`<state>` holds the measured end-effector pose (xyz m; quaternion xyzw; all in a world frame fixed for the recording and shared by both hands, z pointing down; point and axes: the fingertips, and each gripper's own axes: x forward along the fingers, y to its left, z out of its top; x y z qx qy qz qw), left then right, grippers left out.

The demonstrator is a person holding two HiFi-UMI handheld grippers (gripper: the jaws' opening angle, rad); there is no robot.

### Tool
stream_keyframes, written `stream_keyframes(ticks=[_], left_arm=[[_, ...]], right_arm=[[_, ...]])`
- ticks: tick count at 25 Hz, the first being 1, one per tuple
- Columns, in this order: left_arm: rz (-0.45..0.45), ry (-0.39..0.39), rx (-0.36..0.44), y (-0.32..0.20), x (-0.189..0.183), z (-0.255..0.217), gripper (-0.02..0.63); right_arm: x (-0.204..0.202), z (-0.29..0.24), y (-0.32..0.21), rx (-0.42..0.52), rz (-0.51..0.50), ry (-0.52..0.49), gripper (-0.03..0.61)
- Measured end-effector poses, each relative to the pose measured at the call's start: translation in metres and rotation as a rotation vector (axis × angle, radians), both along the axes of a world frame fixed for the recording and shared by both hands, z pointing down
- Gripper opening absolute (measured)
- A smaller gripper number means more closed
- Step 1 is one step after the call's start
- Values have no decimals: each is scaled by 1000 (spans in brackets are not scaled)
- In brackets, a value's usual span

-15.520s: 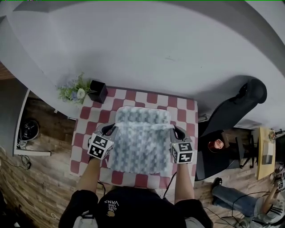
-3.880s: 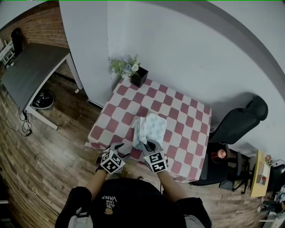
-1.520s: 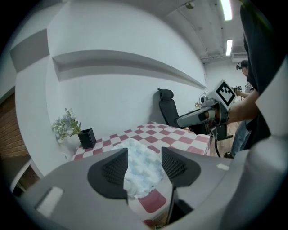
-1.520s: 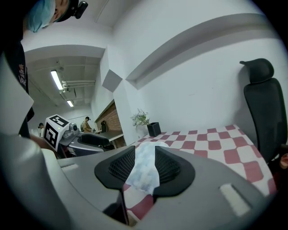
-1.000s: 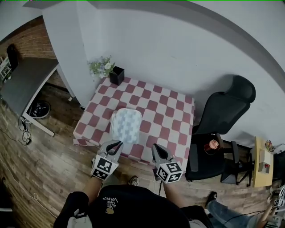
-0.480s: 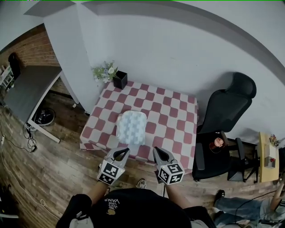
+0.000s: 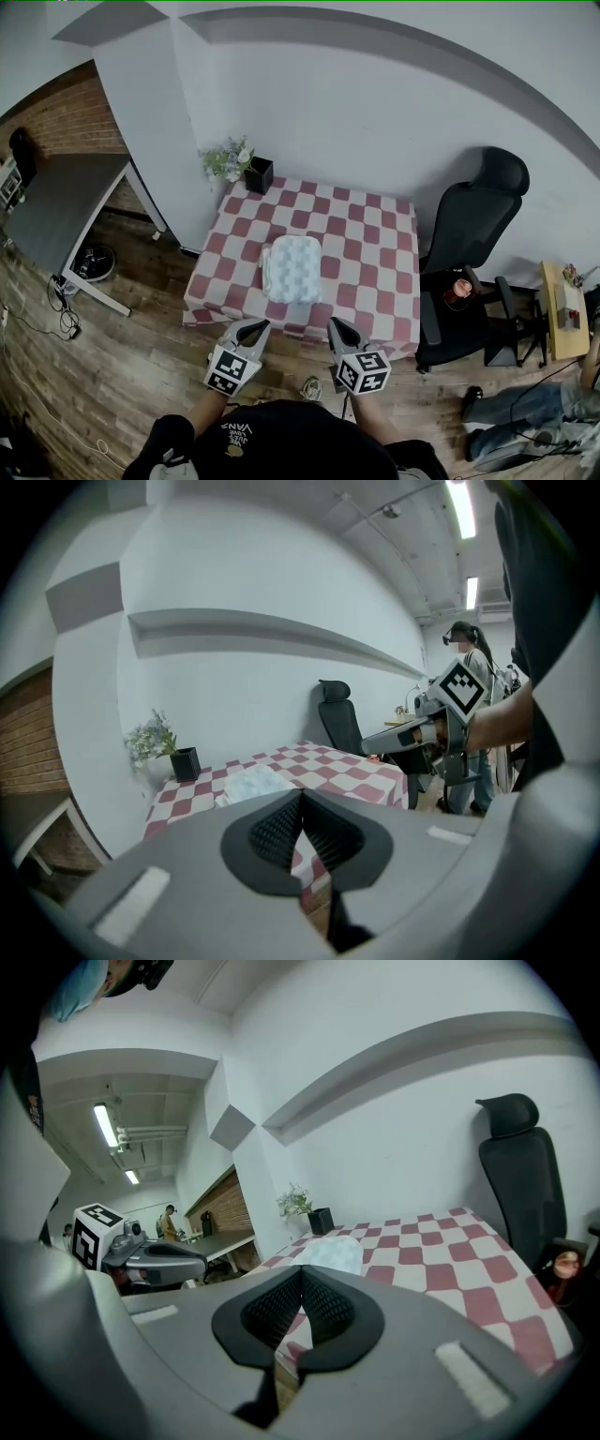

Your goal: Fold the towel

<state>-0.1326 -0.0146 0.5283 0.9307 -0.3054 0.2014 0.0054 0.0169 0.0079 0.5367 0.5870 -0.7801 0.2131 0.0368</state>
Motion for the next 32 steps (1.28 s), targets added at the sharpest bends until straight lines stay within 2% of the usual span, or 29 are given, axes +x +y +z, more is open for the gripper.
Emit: stream_keyframes(ticks=[15, 24, 32], left_arm=[[89, 22, -11, 41, -49, 7, 3], [102, 18, -22, 52, -67, 15, 3], [99, 21, -26, 44, -67, 17, 3]], right_arm=[[-45, 1, 49, -10, 128, 31, 5], [-60, 5, 61, -15, 146, 43, 5], [-60, 4, 53, -20, 146, 56, 5]])
